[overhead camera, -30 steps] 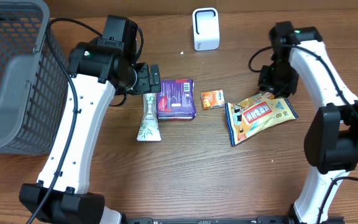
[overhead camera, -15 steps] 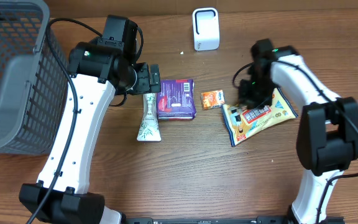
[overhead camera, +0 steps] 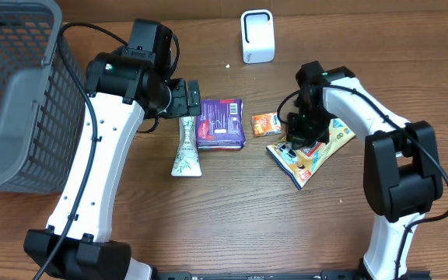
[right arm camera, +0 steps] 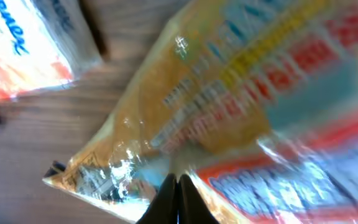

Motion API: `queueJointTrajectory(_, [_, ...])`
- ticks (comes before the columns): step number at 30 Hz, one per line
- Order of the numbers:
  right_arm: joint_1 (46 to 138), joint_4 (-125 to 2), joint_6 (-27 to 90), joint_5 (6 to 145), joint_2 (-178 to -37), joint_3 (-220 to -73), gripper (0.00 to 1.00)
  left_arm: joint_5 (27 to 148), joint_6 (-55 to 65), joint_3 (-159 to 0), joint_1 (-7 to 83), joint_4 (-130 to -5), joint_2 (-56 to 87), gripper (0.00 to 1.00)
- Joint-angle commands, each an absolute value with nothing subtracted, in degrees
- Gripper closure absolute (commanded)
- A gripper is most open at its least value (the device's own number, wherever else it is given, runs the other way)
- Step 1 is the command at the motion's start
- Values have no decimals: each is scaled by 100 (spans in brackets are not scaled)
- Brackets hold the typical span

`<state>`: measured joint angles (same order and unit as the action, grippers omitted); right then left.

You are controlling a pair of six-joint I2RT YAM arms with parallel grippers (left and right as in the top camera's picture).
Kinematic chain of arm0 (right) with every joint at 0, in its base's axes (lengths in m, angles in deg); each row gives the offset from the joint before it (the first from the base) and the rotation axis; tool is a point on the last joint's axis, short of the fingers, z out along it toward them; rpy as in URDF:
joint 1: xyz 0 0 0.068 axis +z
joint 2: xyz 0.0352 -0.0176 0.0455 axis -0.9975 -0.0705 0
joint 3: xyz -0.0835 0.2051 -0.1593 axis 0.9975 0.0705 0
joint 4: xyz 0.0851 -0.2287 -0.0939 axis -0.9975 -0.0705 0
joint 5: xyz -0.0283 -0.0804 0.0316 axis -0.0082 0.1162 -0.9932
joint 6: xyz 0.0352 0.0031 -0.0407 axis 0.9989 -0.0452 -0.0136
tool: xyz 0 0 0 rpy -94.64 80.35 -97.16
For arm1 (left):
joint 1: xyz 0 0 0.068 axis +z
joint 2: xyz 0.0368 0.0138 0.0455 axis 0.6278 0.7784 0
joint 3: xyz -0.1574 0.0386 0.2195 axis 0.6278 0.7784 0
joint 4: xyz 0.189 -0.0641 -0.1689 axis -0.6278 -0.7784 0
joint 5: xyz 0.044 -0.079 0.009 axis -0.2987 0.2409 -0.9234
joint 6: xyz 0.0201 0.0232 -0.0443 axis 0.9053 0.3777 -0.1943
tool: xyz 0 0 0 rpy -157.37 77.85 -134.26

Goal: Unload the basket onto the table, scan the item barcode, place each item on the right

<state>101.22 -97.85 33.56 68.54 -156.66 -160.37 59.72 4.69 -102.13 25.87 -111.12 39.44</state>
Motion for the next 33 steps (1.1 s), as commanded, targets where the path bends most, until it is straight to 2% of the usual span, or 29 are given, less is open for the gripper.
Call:
queueJointTrajectory(1, [9838,-10322,3186,7210,-15660,-16847,95,5900,366,-10204,2611,-11095,3911,0])
queueJointTrajectory(3, [9654,-10661,3186,7636,-15660,-17202,92,5900,366,-10204,2611,-11095,3911,0])
queueJointTrajectory(6, [9403,-10722,3184,7815,-15660,-17331,80,5900,366,-10204,2611,-11095,3911,0])
queueJointTrajectory(14, [9108,-9872,3188,7688,-15673,-16747,76,5900,366,-10204,2611,-11095,3911,0])
queueJointTrajectory(21, [9073,-9090,3680,8296,-15675,-15954,77,5900,366,-10204,2611,-11095,3911,0])
queueJointTrajectory(24, [8994,-9024,3815,8683,-15675,-15901,82,5898,366,-10204,2618,-11095,3911,0])
queueJointTrajectory(27, [8861,-9288,3809,8873,-15660,-16128,86,5900,366,-10204,2622,-11095,3911,0])
queueJointTrajectory(33, [8717,-10484,3678,8676,-15660,-17097,85,5898,366,-10204,2611,-11095,3911,0])
